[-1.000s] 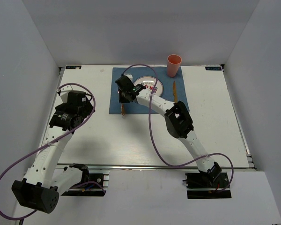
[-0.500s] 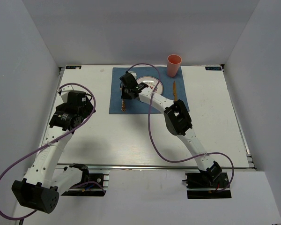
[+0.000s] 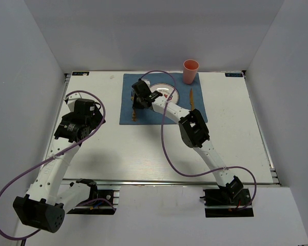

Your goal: Set the dinner table for one person

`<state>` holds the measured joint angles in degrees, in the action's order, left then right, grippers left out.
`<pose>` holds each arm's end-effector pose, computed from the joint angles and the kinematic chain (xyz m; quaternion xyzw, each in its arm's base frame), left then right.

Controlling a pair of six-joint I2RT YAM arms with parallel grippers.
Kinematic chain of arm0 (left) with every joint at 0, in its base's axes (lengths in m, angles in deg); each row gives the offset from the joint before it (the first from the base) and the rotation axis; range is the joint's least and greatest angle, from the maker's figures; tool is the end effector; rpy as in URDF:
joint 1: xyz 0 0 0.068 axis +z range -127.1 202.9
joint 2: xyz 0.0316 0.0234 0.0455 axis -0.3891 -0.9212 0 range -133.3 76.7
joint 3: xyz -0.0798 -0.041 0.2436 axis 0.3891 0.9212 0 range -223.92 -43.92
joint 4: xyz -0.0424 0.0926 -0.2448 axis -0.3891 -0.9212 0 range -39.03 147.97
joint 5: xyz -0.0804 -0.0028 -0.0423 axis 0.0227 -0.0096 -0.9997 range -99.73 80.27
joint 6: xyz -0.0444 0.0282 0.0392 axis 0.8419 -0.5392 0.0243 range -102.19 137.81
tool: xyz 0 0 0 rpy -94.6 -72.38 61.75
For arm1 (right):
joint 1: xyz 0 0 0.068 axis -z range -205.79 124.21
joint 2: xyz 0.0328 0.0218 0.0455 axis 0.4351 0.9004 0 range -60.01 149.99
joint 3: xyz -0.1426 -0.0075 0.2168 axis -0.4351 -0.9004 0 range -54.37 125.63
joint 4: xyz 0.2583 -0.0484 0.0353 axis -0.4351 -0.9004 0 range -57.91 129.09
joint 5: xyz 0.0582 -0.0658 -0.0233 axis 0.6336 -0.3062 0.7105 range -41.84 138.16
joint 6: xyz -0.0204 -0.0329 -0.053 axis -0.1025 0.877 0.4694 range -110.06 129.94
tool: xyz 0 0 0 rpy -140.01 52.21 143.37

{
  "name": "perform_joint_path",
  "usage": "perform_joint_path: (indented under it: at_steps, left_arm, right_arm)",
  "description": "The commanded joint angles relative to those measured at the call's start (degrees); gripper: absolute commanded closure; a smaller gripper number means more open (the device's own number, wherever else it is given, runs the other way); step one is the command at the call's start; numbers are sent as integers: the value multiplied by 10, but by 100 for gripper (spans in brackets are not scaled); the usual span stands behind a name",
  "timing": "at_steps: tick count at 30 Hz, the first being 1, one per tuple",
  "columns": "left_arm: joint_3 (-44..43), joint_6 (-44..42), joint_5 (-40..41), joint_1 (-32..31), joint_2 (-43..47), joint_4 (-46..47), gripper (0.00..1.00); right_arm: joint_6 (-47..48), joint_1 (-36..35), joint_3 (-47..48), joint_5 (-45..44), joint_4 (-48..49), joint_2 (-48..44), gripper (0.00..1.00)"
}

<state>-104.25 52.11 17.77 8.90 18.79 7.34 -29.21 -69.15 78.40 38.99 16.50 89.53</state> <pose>0.2125 -0.0285 0.3068 -0.2434 0.8783 0.0609 0.4070 0.4333 0.3977 0.1468 0.0011 0.9017 0.2268 0.3681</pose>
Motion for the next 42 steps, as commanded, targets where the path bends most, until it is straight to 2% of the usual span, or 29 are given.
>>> perform_joint_path:
  at_steps: [1, 9, 11, 17, 19, 20, 23, 24, 25, 31, 33, 34, 35, 36, 37, 38, 39, 40, 42]
  left_arm:
    - [7, -6, -4, 3, 3, 8, 2]
    - [7, -6, -4, 3, 7, 9, 2]
    - [7, -6, -4, 3, 7, 9, 2]
    - [8, -7, -5, 3, 9, 11, 2]
    - [8, -7, -4, 3, 8, 10, 2]
    - [8, -7, -4, 3, 7, 11, 2]
    - [9, -6, -6, 3, 5, 11, 2]
    - [9, -6, -6, 3, 4, 11, 2]
    - [9, -6, -6, 3, 4, 11, 2]
    - [9, 3, 9, 3, 12, 6, 2]
    - [8, 6, 15, 3, 12, 6, 2]
    - [3, 5, 18, 3, 10, 4, 2]
    - [0, 6, 29, 3, 5, -4, 2]
    - [-6, 7, 34, 3, 3, -10, 2]
    - [-19, 10, 40, 3, -4, -14, 2]
    - [-26, 13, 54, 3, -6, -28, 2]
    - [-35, 15, 58, 3, -9, -35, 2]
    - [-55, 18, 63, 3, -10, -43, 2]
    - [-93, 25, 72, 3, -11, -84, 2]
  right_arm:
    - [-17, 4, 20, 1, 18, 7, 100]
    - [-15, 4, 22, 8, 23, 10, 100]
    - [-14, 5, 23, 14, 24, 11, 92]
    - [-11, 4, 28, 22, 26, 6, 84]
    - [-13, 5, 25, 24, 29, -10, 79]
    - [-15, 5, 22, 22, 28, -18, 66]
    - [-15, 5, 10, 12, 30, -54, 64]
    - [-14, 5, 8, 12, 33, -64, 59]
    - [-12, 5, 7, 10, 32, -84, 42]
    - [24, 5, -38, -4, 25, -213, 38]
    - [55, 6, -62, -29, 10, -255, 30]
    - [96, 5, -100, -42, -13, -305, 18]
    - [116, 5, -129, -85, -23, -335, 11]
    - [152, 4, -166, -110, -29, -398, 11]
    - [166, 3, -252, -160, -36, -432, 11]
    - [175, 4, -253, -181, -33, -471, 11]
    - [184, 5, -348, -200, -32, -549, 11]
    - [200, 6, -441, -233, -32, -587, 11]
    - [213, 5, -546, -273, -55, -707, 11]
